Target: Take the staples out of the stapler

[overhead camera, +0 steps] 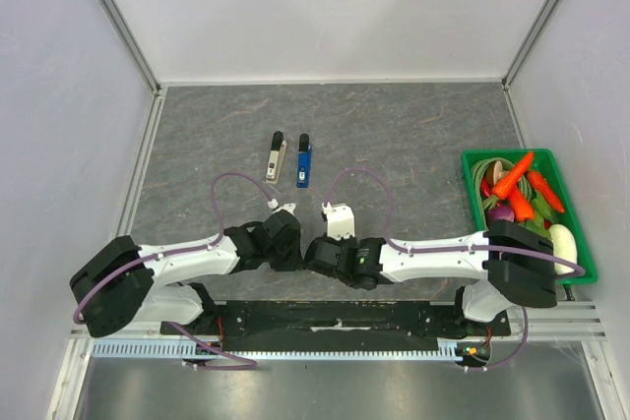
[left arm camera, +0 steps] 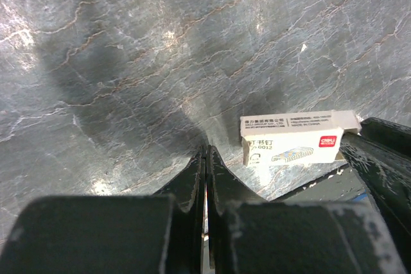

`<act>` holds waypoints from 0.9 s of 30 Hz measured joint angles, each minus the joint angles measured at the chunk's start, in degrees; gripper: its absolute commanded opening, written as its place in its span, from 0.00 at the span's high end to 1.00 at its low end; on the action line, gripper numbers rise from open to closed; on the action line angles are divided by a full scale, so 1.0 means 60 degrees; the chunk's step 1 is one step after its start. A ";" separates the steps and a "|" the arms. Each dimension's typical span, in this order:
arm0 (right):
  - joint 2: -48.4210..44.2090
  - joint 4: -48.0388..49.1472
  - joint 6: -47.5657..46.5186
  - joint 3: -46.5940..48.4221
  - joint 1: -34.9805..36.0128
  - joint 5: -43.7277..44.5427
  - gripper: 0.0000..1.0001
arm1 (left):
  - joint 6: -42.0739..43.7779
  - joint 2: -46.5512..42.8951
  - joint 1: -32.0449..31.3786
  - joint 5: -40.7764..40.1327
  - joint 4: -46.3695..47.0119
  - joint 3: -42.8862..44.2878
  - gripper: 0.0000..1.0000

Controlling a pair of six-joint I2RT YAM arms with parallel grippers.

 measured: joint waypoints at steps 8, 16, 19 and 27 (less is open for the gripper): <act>0.0441 -0.0109 0.0000 -0.0164 0.0000 -0.0076 0.70 | 0.0109 -0.0051 0.0000 -0.0007 -0.0098 0.0055 0.98; 0.0463 -0.0135 0.0069 -0.0273 0.0000 -0.0084 0.69 | 0.0353 -0.1319 -0.0015 -0.0084 -0.0197 0.0109 0.98; 0.0288 -0.0146 0.0117 -0.0412 0.0000 -0.0080 0.73 | 0.0397 -0.1392 -0.0018 -0.0087 -0.0204 0.0171 0.98; 0.0178 -0.0113 0.0204 -0.0554 0.0004 -0.0251 1.00 | 0.0495 -0.0820 -0.0018 -0.0091 -0.0244 0.0204 0.98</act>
